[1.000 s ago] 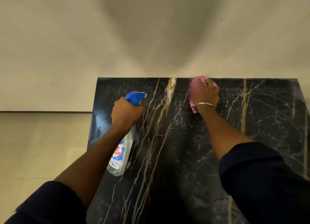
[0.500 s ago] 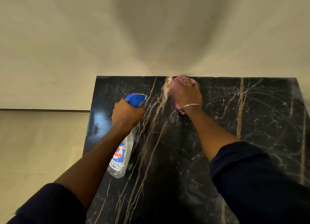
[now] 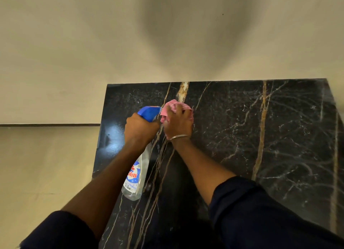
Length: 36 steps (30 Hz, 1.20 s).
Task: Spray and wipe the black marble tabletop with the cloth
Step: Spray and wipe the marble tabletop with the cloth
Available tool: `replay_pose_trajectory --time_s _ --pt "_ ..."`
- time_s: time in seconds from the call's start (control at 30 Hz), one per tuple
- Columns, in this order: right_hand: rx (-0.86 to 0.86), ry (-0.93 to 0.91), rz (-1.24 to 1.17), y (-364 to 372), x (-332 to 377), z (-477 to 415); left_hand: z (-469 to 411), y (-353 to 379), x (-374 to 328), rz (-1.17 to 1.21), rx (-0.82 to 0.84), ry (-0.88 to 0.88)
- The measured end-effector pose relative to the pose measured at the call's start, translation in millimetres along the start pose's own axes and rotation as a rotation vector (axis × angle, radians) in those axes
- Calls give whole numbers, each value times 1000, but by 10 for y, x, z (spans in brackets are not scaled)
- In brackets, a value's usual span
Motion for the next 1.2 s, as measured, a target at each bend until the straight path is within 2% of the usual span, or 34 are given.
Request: replay_pose_trajectory --time_s 0.07,0.17,0.47,0.53,0.63,0.7,0.87,0.97,1.07,1.2 --pt "16 -78 -7 23 110 28 31 1 12 -9 -8 2" --pt "-2 -128 27 -13 -134 15 55 9 64 -7 -1 -30" --pt "-74 334 -36 -265 -1666 89 138 43 67 40 61 -29" --pt "-82 401 -24 -265 -1753 95 146 37 65 53 69 -19" --pt "-105 479 -55 -277 -1521 108 146 13 103 60 72 -22" --pt "-64 417 -52 -253 -1217 110 141 -5 136 45 70 -19" --pt "39 119 -12 -83 -329 172 99 -87 184 2 69 4" --pt "73 -47 40 -76 -35 236 57 -132 173 -18 59 8" --pt "106 -130 16 -230 -163 294 18 -151 176 -3 72 22" --pt "7 -1 -54 -414 -721 378 -29 -148 201 26 98 48"
Point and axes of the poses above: each hand's wrist, its own z-axis away from the middle knuckle, its own y-axis out of the palm, x = y × z, the point moved 2 cm from there along -z, towards the middle knuckle, and after that the axes turned 1 degree about y, right-handed, at the moved point
